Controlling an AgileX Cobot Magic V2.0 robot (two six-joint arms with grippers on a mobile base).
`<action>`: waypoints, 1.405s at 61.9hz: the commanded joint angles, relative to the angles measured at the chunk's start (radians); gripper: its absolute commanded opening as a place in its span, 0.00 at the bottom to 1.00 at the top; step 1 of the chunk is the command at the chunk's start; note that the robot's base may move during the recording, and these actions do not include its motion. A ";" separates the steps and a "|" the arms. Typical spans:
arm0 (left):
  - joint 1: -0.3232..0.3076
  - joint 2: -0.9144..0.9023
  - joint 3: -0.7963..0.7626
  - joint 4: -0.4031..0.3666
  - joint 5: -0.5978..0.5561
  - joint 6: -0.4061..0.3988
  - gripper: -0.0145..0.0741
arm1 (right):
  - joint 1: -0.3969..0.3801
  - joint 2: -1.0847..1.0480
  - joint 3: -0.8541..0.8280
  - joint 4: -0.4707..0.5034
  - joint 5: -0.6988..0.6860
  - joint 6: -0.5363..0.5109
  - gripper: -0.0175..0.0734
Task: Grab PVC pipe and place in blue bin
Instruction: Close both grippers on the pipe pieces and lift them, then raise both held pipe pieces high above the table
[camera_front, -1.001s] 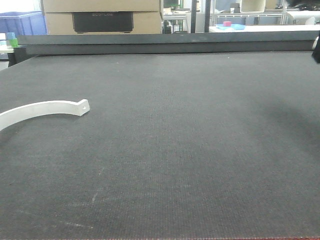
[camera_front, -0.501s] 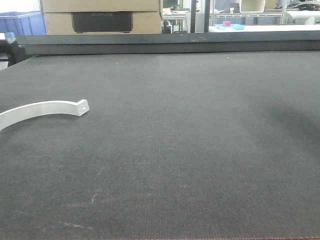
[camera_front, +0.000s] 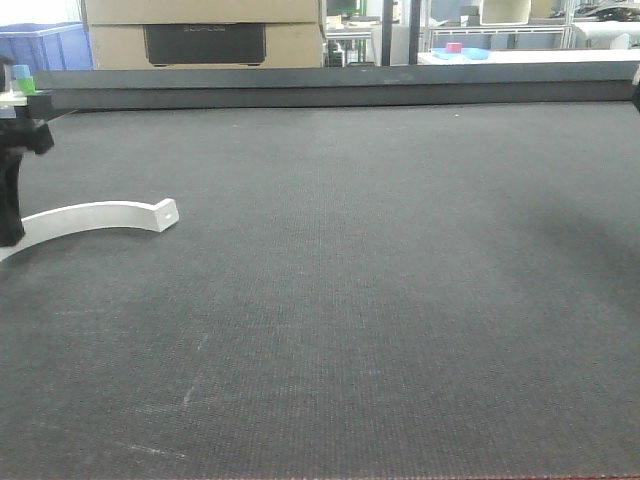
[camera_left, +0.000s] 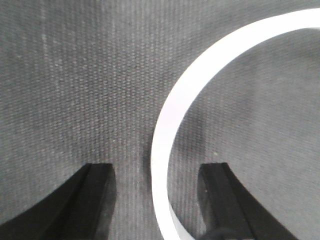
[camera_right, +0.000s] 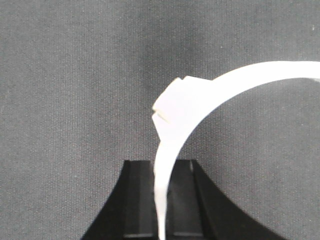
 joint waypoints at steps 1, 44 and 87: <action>0.000 0.012 -0.005 0.000 -0.012 0.000 0.47 | -0.001 -0.012 0.001 -0.005 -0.013 -0.005 0.02; 0.000 0.036 -0.005 0.000 -0.011 0.000 0.09 | -0.001 -0.012 0.001 -0.005 -0.013 -0.005 0.02; 0.000 -0.348 -0.046 0.000 -0.028 0.002 0.04 | -0.001 -0.180 0.001 -0.031 -0.090 -0.029 0.02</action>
